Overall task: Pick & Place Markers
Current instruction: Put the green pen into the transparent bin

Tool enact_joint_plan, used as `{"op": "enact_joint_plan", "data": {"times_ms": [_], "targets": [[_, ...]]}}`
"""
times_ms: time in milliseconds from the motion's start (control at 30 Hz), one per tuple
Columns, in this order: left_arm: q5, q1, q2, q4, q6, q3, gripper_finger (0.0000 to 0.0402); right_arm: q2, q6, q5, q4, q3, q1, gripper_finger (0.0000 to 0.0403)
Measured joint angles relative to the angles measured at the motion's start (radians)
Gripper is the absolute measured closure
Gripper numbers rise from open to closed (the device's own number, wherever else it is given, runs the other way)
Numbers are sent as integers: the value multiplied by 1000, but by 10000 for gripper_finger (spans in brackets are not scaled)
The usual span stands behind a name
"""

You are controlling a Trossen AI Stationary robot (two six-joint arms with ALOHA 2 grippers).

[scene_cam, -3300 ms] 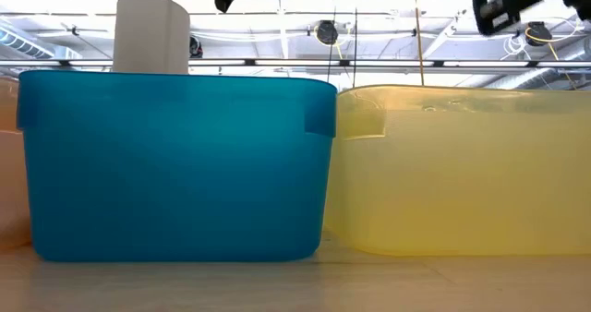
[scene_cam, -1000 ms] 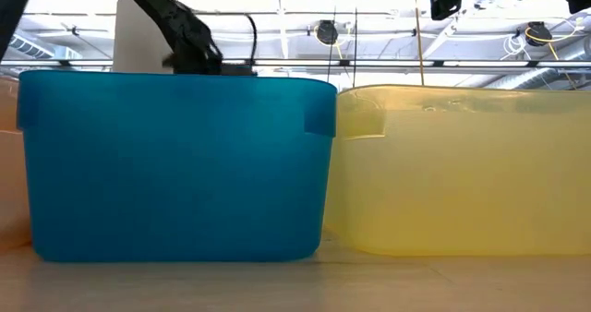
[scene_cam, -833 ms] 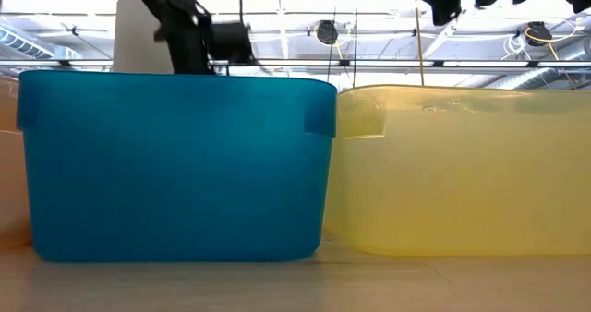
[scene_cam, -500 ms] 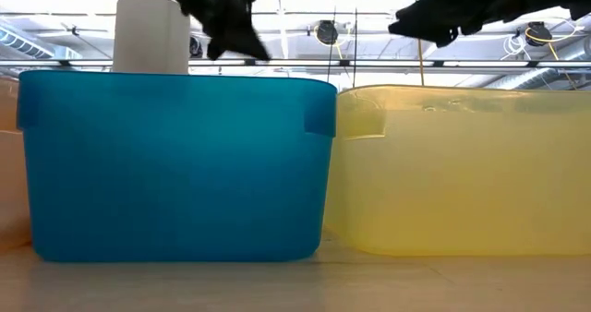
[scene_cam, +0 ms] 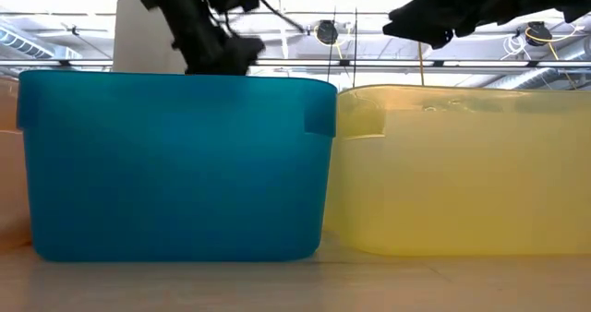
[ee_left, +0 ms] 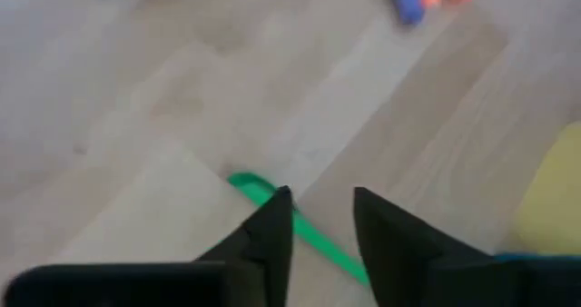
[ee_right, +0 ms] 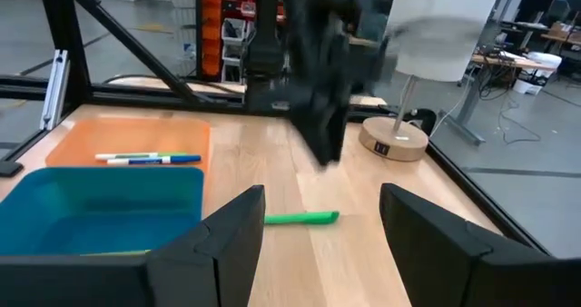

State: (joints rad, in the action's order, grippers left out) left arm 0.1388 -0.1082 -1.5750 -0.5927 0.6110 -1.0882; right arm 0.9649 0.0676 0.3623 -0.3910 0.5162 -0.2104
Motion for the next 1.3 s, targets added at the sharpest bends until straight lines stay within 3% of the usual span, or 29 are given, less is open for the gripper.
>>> {"op": "enact_joint_plan", "data": {"times_ms": [267,533,800,1133,1200,1300], "targets": [[-60,-18,-219,8,86,1,172,0,-2,1,6,0,0,196],[-66,-67,-312,-21,173,-7,156,0,-3,1,9,0,0,198],[-41,-106,-320,-101,185,-8,213,0,-3,1,9,0,0,198],[-33,-113,-319,-103,177,-4,329,0,-3,1,12,0,0,202],[-32,-113,-319,-97,154,-4,357,0,-3,1,15,0,0,202],[-32,-114,-318,-71,58,-3,363,0,-3,1,15,0,0,202]]}}
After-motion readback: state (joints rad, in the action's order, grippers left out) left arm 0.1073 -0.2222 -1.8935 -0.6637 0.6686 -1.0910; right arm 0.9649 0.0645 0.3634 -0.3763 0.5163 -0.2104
